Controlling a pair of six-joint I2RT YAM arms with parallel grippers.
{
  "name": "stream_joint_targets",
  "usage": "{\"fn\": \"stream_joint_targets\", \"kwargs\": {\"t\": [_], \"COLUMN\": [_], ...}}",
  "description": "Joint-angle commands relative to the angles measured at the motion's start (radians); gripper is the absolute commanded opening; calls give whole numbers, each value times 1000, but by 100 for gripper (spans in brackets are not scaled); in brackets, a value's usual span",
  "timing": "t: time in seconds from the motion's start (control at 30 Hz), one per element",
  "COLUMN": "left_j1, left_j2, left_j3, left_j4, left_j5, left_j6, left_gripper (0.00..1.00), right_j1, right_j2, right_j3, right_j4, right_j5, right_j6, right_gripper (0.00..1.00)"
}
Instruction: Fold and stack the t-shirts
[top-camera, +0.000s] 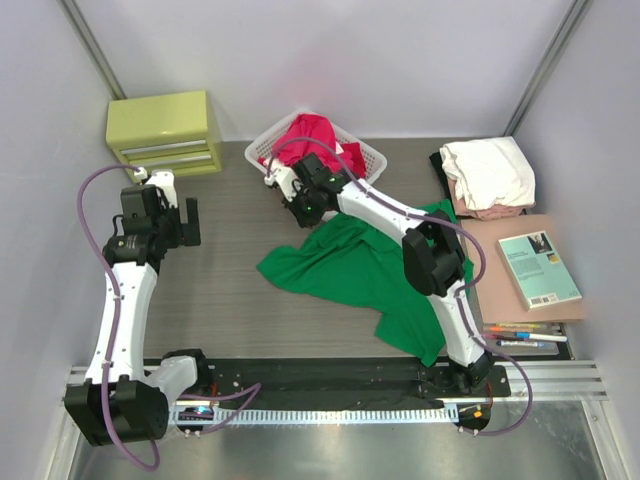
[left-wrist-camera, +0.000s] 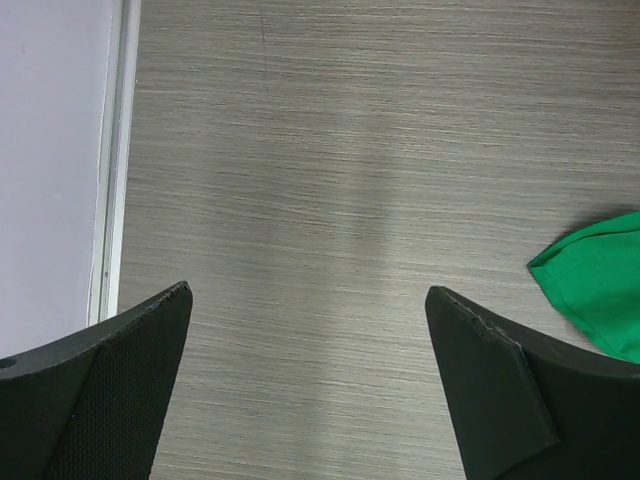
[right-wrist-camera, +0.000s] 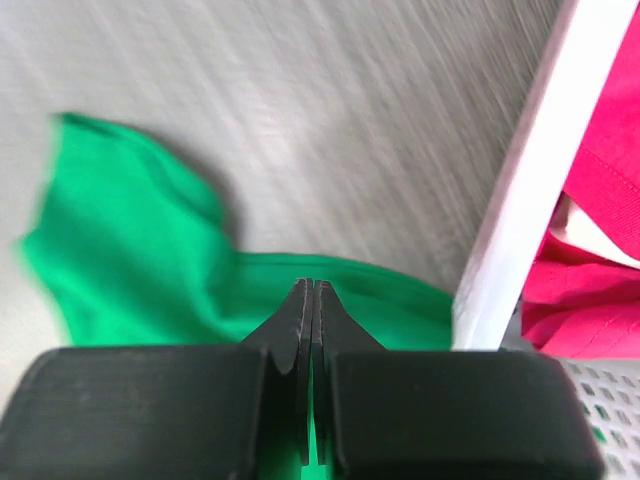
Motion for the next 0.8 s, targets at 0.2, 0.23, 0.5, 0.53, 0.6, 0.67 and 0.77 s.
{"fn": "stream_joint_targets", "kwargs": {"t": [0.2,0.23,0.5,0.53,0.6,0.67,0.77], "left_j1": [6,5,5,5,5,5,5], "left_j2": [-22,-19,7,7,3,-2,6], "left_j3": [-7,-7,-2,-6,-13,-17,-16], "left_j4": [2,0,6,10,13,16,7], "left_j5": [2,5,22,20,22,34,68], "left_j6": [11,12,12,14,15,15,8], "left_gripper": [100,100,100,100,100,100,100], "right_j1": [-234,-245,-227,-221,-187,-147,-80], "right_j2": [67,40,-142,-205,-286,-430,-625], "right_j3": [97,34,-189,-259,-353,-478,-566], "right_j4": [113,150,302,329,438,493,459], "right_j5": [353,387,415,412,407,433,403], "right_j6": [101,91,37,37,15,-11,39], "right_gripper": [1,1,1,1,1,1,1]}}
